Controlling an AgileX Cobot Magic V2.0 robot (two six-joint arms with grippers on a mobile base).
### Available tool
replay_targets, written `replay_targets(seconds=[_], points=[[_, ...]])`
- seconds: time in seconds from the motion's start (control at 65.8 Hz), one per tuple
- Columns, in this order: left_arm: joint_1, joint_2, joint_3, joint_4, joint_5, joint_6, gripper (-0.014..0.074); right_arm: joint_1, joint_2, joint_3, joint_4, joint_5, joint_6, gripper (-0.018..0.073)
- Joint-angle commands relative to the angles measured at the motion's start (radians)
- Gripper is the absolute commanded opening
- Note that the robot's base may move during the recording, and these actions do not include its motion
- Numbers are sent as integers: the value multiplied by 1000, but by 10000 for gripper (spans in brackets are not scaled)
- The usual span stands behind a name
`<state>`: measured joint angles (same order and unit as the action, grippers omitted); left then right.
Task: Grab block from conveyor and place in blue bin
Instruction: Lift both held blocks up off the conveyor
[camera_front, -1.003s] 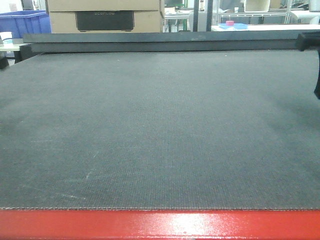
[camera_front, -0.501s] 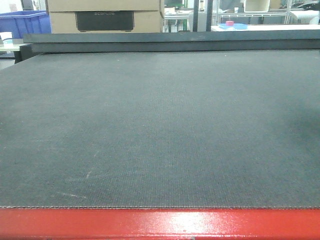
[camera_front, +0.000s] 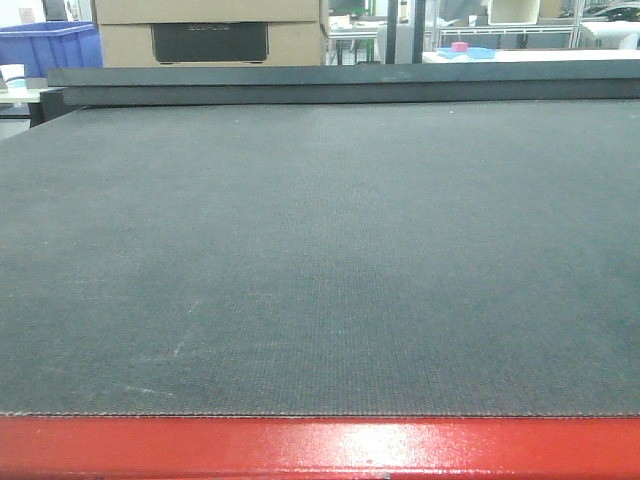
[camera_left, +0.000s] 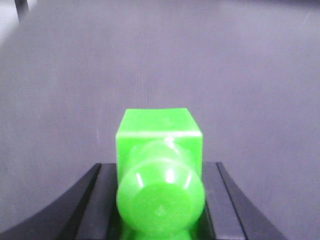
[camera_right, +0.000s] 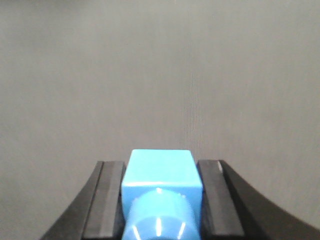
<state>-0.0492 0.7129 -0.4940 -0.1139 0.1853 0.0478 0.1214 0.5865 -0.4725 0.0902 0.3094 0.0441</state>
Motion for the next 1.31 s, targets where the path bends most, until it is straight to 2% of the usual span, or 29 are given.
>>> replay_targets(seconds=[0.0, 0.076, 0.198, 0.365, 0.562, 1.292], points=[[-6, -87, 1, 38, -27, 0, -111, 1, -92, 0, 1, -20, -9, -162], [-6, -157, 1, 70, -24, 0, -111, 1, -165, 0, 1, -25, -9, -162], [-6, -246, 1, 74, -24, 0, -111, 1, -260, 0, -6, -28, -9, -162], [-6, -323, 1, 74, -23, 0, -111, 1, -304, 0, -186, -34, -9, -162], [-6, -366, 1, 74, -25, 0, -111, 1, -309, 0, -186, -81, -9, -162], [-6, -370, 1, 74, -25, 0, -111, 1, -309, 0, -186, -81, -9, -162]])
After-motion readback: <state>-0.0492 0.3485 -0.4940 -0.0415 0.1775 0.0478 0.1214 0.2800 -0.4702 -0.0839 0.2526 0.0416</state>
